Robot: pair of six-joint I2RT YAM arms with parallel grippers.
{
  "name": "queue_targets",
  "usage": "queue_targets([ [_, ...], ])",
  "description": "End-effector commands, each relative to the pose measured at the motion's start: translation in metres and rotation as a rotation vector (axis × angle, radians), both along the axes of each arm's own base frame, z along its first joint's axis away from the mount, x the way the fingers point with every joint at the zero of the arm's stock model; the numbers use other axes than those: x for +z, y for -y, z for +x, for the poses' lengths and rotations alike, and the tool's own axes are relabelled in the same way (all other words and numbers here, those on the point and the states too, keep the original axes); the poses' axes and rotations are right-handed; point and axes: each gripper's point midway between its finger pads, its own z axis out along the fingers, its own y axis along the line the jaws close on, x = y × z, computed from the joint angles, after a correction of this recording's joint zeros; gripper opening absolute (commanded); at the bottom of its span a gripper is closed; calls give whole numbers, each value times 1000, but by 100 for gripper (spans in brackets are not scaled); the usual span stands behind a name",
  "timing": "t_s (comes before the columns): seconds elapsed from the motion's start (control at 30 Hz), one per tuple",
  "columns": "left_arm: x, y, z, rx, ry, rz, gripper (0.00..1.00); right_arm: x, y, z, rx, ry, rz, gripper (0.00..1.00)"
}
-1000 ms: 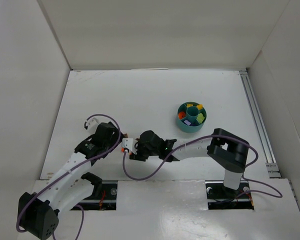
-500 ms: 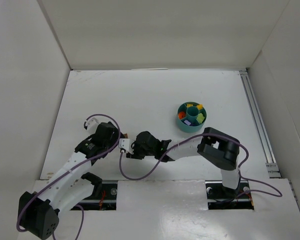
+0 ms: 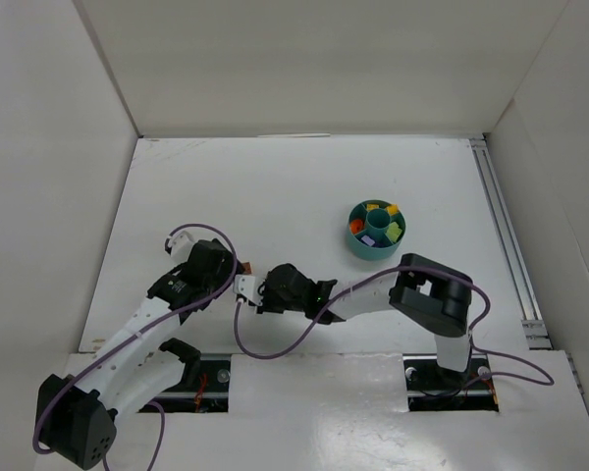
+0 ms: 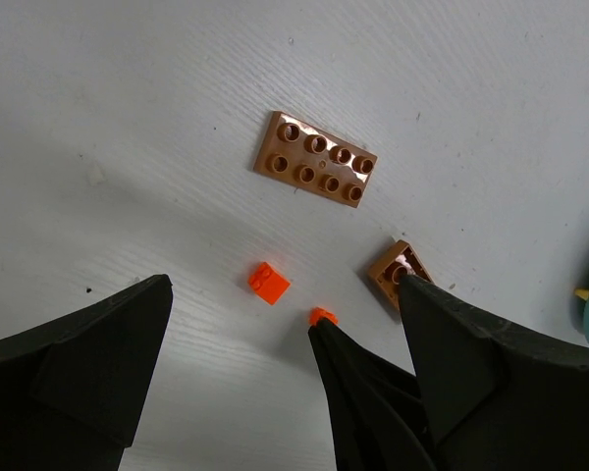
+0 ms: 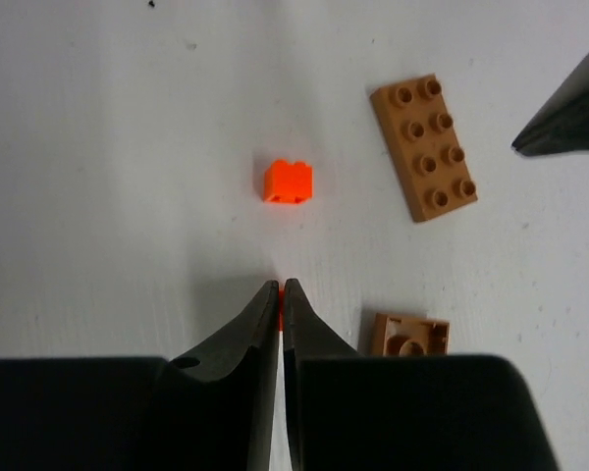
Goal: Sort the legos into containers by color
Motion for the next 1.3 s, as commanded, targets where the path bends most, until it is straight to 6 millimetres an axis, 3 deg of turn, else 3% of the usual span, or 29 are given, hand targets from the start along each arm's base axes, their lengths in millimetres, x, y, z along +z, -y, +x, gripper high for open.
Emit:
queue_targets([
  [0.0,8,2,5,-1,26,-9,99,22,1,-7,-6,-1,65,9],
  [0.03,8,2,5,-1,26,-9,99,37,-1,-7,-10,3,97,8],
  [0.27,9,3,7,-8,34,-7,99,87,6,-7,-34,30,197,8],
  [0.37,8,4,6,-22,30,-9,99,96,10,-7,-44,37,203,7],
  [0.43,8,4,6,-22,30,-9,99,102,8,-8,-25,43,196,11],
  [0.57,6,4,5,-29,22,1,99,72,10,-16,5,-8,108,27],
  [0.73,7,8,6,-40,24,-16,99,26,15,-24,8,-91,12,36],
  [0.83,7,9,7,-40,24,-16,99,27,11,-19,-13,-88,17,39],
  [0.97,6,11,8,-54,20,-17,99,12,11,-13,-49,-92,-25,42],
  [1.27,1,12,7,-59,18,-25,99,-1,17,-5,-123,-98,-65,37],
])
